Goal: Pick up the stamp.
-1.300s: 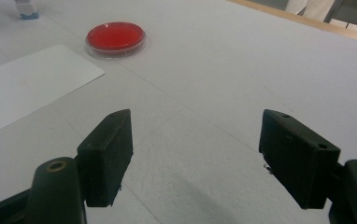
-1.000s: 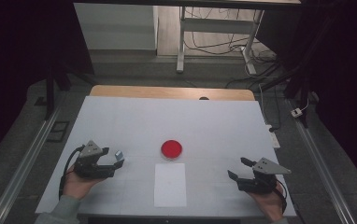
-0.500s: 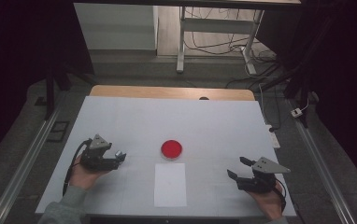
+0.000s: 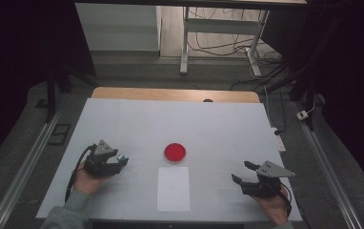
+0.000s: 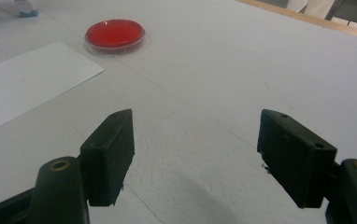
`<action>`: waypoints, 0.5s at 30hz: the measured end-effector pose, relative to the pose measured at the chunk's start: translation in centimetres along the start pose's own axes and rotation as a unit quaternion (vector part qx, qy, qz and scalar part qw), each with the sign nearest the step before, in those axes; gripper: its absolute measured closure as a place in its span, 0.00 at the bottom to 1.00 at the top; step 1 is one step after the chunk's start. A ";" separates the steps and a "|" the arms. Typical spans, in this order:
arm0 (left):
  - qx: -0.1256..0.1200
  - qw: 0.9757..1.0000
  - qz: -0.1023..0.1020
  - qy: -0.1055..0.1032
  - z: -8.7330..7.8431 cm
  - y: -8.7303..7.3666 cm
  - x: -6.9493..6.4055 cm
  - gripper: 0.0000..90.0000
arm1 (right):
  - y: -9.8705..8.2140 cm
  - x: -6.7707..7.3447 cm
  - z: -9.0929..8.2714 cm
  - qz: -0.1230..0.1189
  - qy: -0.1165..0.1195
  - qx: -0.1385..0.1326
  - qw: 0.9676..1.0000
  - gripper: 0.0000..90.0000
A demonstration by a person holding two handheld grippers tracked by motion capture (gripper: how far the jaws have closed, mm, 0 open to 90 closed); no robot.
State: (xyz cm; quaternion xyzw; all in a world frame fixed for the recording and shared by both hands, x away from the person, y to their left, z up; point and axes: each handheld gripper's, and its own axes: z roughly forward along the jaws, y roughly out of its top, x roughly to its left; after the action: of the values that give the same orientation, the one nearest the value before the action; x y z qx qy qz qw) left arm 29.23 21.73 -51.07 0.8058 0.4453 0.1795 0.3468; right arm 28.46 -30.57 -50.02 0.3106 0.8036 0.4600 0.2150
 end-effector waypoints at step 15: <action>0.002 1.000 0.000 0.003 0.4 -0.3 -0.1 0.73 | 0.0 0.0 0.1 -0.001 0.001 0.000 1.000 0.30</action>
State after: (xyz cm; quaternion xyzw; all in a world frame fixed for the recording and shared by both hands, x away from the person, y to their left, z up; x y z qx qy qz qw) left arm 29.29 21.62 -51.54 0.8062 0.4465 0.1805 0.3436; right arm 28.50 -30.48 -50.13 0.3097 0.8039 0.4603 0.2144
